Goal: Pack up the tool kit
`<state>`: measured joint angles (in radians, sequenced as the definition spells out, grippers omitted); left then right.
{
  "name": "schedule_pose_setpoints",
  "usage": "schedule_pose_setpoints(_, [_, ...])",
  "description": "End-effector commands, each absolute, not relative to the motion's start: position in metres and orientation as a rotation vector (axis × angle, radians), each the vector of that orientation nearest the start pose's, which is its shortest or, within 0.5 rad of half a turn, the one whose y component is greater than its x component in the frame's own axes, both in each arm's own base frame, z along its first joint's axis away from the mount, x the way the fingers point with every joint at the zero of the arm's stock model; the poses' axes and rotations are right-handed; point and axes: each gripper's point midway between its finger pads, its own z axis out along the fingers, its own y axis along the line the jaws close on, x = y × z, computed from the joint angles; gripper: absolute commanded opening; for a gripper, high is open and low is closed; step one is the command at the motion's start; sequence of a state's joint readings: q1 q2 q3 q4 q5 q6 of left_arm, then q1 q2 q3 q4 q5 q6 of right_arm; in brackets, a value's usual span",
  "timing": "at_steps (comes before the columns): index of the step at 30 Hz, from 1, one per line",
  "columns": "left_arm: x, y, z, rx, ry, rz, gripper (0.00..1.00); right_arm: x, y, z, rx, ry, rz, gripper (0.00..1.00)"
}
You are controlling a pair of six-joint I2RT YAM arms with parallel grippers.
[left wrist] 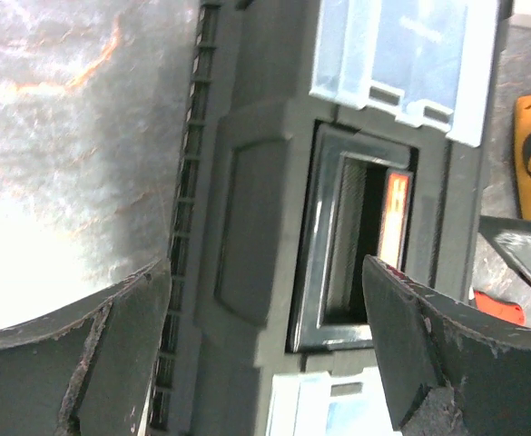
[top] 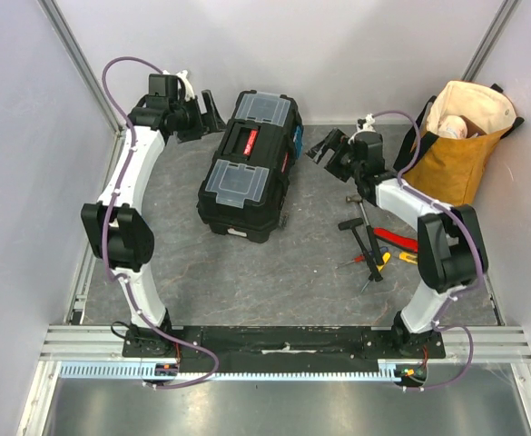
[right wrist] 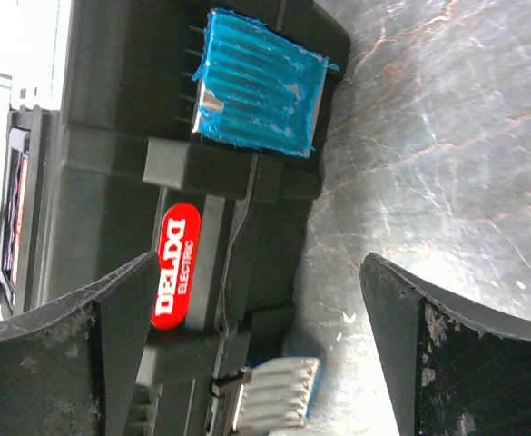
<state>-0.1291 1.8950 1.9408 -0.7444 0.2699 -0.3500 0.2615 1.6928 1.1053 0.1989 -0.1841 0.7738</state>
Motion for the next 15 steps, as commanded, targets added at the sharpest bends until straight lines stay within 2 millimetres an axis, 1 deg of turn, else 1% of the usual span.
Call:
schedule_pose_setpoints(1, [0.522,-0.145,0.282,0.057,2.14,-0.657,0.91,0.499,0.205,0.188,0.344,1.986,0.959,0.98])
schedule_pose_setpoints(3, [0.531,-0.152,0.282,0.081,2.112,-0.687,0.91,0.511,0.211,0.186,0.344,1.976,1.022,0.98])
schedule_pose_setpoints(4, [0.536,-0.152,0.282,0.079,2.1,-0.69,0.91,0.517,0.214,0.183,0.351,1.969,1.06,0.98])
schedule_pose_setpoints(5, [0.541,-0.153,0.279,0.079,2.098,-0.697,0.92,0.523,0.217,0.186,0.348,1.947,1.1,0.98])
schedule_pose_setpoints(6, [0.545,-0.154,0.277,0.076,2.096,-0.695,0.92,0.529,0.22,0.183,0.348,1.935,1.132,0.98])
schedule_pose_setpoints(8, [0.551,-0.154,0.269,0.074,2.105,-0.692,0.92,0.541,0.224,0.181,0.349,1.915,1.181,0.98])
schedule_pose_setpoints(12, [0.561,-0.157,0.242,0.088,2.145,-0.699,0.92,0.561,0.232,0.168,0.326,1.9,1.245,0.98])
schedule_pose_setpoints(14, [0.564,-0.158,0.234,0.093,2.156,-0.7,0.92,0.569,0.235,0.161,0.321,1.891,1.278,0.98])
schedule_pose_setpoints(15, [0.565,-0.158,0.23,0.098,2.16,-0.697,0.92,0.572,0.236,0.161,0.322,1.871,1.307,0.98])
